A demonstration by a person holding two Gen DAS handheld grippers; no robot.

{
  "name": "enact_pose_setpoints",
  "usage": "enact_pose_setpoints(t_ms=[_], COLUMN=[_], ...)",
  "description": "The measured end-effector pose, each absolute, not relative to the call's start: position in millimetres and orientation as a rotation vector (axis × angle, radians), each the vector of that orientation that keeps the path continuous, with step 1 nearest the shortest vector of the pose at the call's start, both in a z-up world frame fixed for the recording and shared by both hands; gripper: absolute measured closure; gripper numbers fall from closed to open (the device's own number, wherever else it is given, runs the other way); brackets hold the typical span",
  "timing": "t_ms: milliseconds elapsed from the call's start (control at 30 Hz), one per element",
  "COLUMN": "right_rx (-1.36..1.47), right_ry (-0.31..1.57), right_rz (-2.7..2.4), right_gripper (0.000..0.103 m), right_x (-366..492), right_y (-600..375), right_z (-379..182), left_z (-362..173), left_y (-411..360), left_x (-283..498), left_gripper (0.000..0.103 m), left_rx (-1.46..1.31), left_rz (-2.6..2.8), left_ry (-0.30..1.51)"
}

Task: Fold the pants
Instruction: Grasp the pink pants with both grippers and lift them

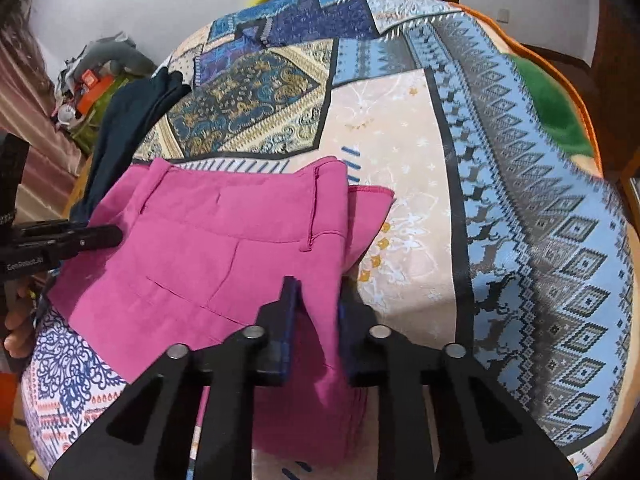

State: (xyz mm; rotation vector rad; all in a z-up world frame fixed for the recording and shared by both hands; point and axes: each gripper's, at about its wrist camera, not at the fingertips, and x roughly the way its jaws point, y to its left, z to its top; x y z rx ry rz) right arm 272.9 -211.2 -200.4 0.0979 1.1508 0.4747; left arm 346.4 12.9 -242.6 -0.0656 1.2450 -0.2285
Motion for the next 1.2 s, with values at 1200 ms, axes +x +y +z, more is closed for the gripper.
enact_pose_setpoints(t_ms=[1200], right_rx=[-0.044], right_ry=[0.752], right_rz=[0.675], right_gripper=[0.093], right_x=[301], right_y=[-33], right_z=[-55], left_z=[-93], left_y=[194], left_x=[313], left_gripper=[0.092], left_rx=[-0.099], left_rz=[0.126], left_ry=[0.792])
